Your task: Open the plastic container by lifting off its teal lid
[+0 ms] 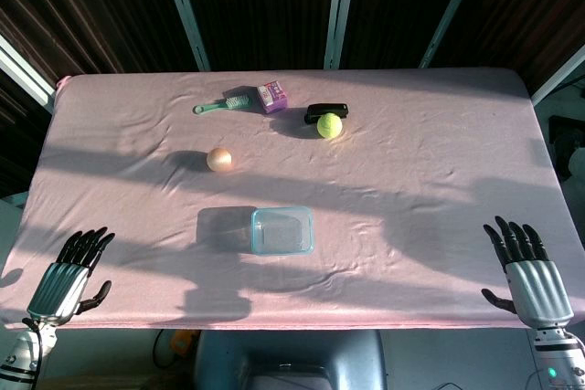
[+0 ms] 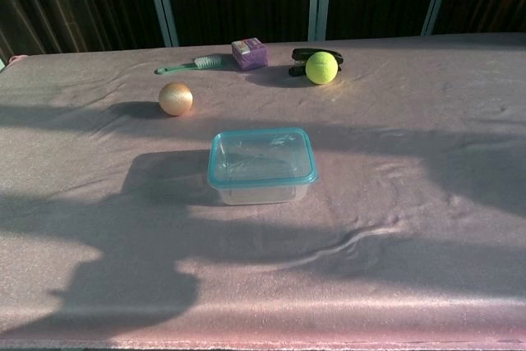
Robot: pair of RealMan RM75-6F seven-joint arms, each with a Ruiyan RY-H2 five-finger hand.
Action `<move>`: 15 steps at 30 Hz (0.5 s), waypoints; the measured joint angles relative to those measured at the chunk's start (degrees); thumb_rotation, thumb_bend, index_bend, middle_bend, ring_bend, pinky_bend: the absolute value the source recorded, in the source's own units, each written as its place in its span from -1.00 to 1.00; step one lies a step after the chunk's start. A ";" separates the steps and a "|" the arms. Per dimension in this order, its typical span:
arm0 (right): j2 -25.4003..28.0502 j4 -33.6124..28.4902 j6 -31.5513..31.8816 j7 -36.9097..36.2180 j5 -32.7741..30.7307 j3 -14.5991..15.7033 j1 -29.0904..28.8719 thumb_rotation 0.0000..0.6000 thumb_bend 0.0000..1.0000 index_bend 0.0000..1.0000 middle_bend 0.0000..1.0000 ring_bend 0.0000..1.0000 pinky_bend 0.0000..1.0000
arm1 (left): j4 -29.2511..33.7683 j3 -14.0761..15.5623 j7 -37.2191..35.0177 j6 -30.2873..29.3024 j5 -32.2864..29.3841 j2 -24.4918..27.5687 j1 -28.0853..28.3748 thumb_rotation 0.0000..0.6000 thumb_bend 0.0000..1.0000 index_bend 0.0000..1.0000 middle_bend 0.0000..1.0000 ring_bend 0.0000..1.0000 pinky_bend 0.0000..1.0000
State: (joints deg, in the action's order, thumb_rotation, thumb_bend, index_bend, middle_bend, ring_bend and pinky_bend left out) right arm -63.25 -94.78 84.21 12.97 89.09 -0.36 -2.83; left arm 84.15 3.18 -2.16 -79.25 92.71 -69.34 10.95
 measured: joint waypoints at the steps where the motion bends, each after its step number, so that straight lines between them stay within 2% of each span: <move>1: -0.02 0.00 -0.03 0.06 -0.04 -0.01 -0.01 1.00 -0.83 -1.00 -1.00 -1.00 -1.00 | -0.04 0.00 -0.14 -0.03 0.05 -0.02 0.01 1.00 -0.33 -1.00 -1.00 -1.00 -1.00; 8: 0.10 -0.25 -0.51 0.18 -0.37 -0.06 -0.20 1.00 -0.83 -1.00 -1.00 -1.00 -1.00 | -1.66 0.24 -4.24 -0.13 3.43 -1.74 1.63 1.00 -0.42 -1.00 -1.00 -1.00 -1.00; 15: 0.53 -0.53 -0.57 -0.51 0.13 0.17 -0.25 1.00 -0.83 -1.00 -1.00 -1.00 -1.00 | -3.41 -0.11 -18.02 3.11 9.28 -5.69 9.72 1.00 -0.48 -1.00 -1.00 -1.00 -1.00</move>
State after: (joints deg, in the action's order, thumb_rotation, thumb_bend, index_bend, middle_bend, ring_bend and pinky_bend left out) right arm -62.73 -95.31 83.64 12.46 89.21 -0.19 -3.08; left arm 80.74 3.07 -20.18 -76.14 101.99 -75.03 20.67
